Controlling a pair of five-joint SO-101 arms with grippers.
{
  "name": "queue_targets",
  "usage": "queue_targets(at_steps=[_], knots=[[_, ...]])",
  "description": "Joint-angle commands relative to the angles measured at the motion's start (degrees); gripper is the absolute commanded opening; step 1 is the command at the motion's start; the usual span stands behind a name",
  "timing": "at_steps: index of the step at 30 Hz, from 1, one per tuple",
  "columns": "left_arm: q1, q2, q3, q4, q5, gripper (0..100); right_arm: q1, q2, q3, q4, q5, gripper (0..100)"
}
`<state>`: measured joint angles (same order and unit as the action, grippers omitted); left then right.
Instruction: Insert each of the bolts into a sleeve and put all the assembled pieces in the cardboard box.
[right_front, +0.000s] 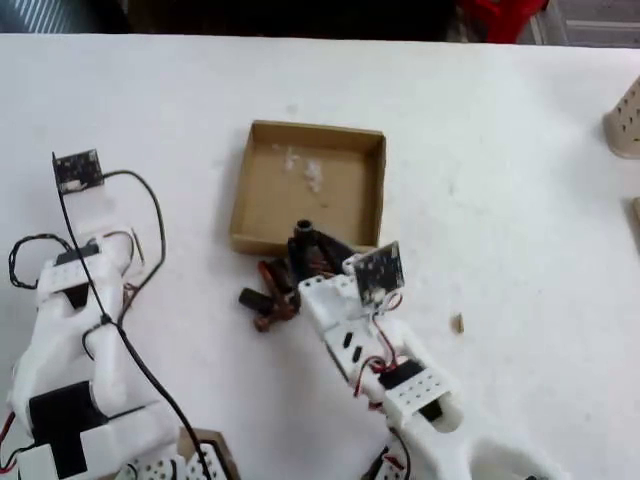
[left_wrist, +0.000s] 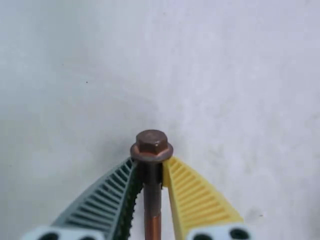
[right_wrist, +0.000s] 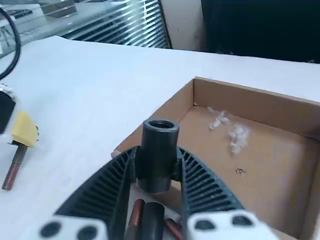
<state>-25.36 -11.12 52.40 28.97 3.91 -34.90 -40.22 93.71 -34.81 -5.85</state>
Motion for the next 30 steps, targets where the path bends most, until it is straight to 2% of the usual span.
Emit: queue_targets(at_steps=[1, 11, 21, 26, 30], knots=[[1.1, -2.7, -0.4, -1.5, -0.4, 2, -2.5, -1.8, 1.1, -6.6, -0.7, 1.6], [1.1, -2.7, -0.4, -1.4, -0.4, 2, -5.2, -1.2, 2.1, -13.7, -0.4, 1.6], [1.1, -2.8, -0.4, -1.5, -0.4, 2, -7.6, -0.6, 0.0, -14.1, -0.5, 1.6], [1.1, -2.9, -0.4, -1.5, -0.4, 2, -8.5, 10.9, -7.6, -16.2, -0.6, 1.6], [1.1, -2.9, -0.4, -1.5, -0.4, 2, -10.8, 25.8, -9.8, -30.5, -0.7, 1.6]])
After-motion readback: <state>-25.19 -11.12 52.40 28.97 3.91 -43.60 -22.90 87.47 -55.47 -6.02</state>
